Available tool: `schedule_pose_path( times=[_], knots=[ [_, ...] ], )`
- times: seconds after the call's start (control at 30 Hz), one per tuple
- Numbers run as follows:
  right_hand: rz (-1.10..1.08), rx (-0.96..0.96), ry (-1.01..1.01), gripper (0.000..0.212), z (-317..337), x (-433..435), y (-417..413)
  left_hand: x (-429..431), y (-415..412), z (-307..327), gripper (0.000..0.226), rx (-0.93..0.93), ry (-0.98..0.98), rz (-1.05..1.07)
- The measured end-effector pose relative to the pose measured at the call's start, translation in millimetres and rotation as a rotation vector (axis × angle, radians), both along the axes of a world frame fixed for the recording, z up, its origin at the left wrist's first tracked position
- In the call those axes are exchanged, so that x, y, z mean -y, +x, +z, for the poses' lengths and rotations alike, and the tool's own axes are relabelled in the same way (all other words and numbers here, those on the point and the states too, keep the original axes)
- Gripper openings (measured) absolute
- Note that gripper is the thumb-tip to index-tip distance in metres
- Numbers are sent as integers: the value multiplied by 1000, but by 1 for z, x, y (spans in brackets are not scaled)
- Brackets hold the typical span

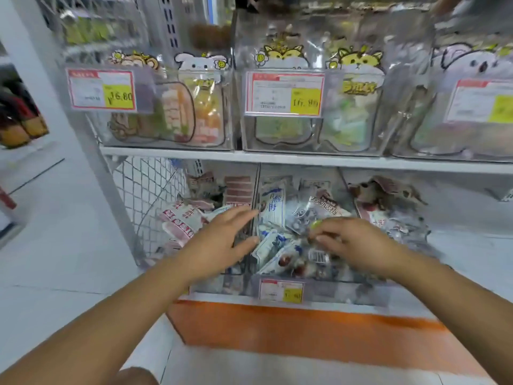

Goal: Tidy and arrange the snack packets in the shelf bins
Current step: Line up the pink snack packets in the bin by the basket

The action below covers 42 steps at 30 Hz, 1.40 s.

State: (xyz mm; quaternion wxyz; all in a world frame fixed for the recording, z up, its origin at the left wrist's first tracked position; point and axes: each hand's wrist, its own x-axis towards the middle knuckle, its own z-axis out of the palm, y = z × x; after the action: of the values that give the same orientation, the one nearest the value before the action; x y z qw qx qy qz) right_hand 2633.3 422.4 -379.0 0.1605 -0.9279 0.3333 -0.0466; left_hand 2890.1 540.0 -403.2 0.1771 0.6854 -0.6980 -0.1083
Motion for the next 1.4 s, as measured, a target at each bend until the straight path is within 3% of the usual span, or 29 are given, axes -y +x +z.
schedule_pose_path(
  times=[0.13,0.27,0.4,0.6,0.7,0.83,0.93,1.13,1.27,1.4],
  knots=[
    [-27,-56,-21,22,3,-1,-16,-11,-12,-7,62,-24,-72,62],
    [16,-148,-25,27,8,-6,-17,-24,-20,-6,69,107,-74,45],
    [32,-214,-28,32,12,-9,-11,-26,-22,-3,63,216,-129,-11],
    [65,-247,-1,35,15,8,0,-10,-11,-15,57,223,-204,-65],
    [77,-379,28,57,18,17,8,1,-5,-19,61,176,-240,-86],
    [84,-565,-143,73,15,19,22,3,-1,-24,63,172,-249,-76],
    [38,-444,-193,68,5,21,19,-3,1,-28,63,237,-233,-97],
    [-162,187,95,20,5,22,-5,-18,-1,-24,63,124,-240,-104],
    [-194,420,238,15,21,-1,-11,-24,-13,-17,60,57,-230,-82],
    [-75,576,393,14,46,-31,-3,-22,-36,0,78,-75,-230,-90]
  ],
)
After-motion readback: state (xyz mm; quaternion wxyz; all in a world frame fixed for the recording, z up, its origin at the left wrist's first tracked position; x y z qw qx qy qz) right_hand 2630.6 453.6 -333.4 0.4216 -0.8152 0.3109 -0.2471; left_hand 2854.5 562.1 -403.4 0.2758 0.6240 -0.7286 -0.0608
